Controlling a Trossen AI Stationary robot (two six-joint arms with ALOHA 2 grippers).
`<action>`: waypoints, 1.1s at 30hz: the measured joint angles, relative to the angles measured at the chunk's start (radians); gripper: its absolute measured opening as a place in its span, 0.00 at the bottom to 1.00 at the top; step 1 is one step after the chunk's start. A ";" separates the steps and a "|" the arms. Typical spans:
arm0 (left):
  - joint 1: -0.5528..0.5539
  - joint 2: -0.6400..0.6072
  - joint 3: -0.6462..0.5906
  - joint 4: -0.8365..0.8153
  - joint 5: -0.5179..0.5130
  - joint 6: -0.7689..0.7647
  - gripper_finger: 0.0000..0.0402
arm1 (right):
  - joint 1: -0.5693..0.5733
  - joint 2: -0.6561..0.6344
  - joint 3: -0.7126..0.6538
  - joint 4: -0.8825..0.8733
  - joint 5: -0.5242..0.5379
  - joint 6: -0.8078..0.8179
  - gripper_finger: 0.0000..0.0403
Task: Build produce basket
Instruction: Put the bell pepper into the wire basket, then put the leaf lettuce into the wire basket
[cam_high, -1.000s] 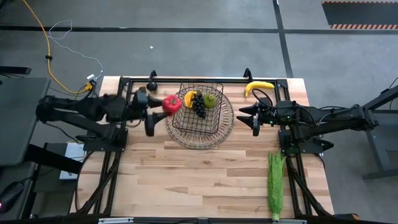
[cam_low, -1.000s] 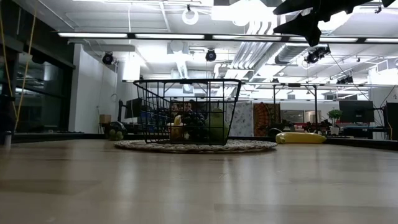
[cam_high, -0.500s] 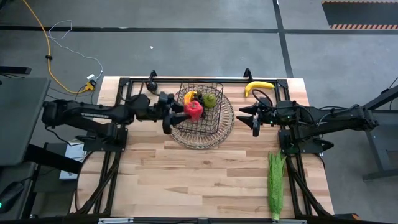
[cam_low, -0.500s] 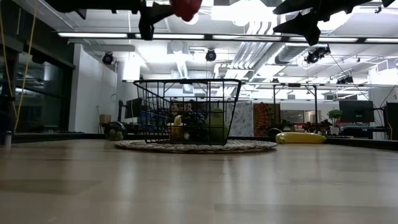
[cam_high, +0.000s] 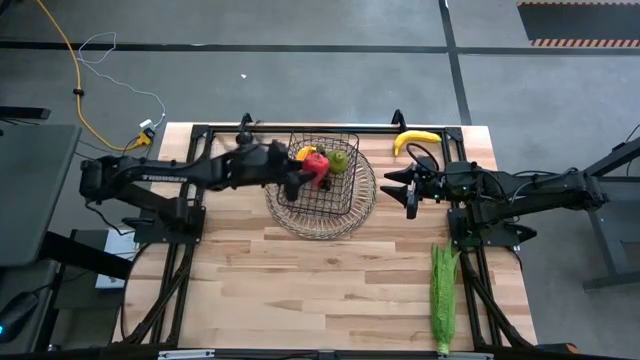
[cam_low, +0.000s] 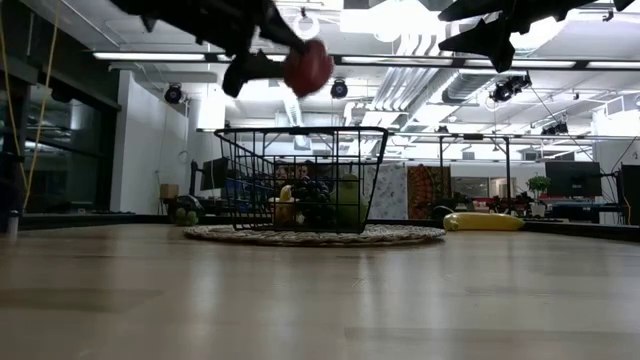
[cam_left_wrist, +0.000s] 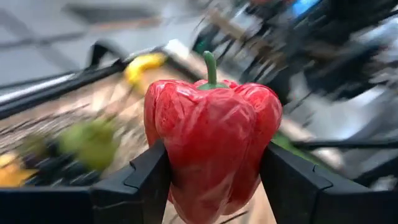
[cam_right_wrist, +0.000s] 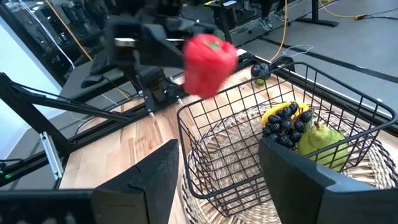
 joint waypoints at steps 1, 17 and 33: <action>0.012 0.026 0.046 -0.090 0.004 0.002 0.51 | 0.000 0.000 0.000 0.000 0.002 0.000 0.53; 0.115 0.481 0.485 -0.763 0.102 0.184 0.53 | 0.000 0.000 0.000 -0.001 0.014 0.000 0.53; 0.131 0.461 0.488 -0.866 0.097 0.236 0.81 | 0.000 0.000 0.000 -0.007 0.013 0.001 0.53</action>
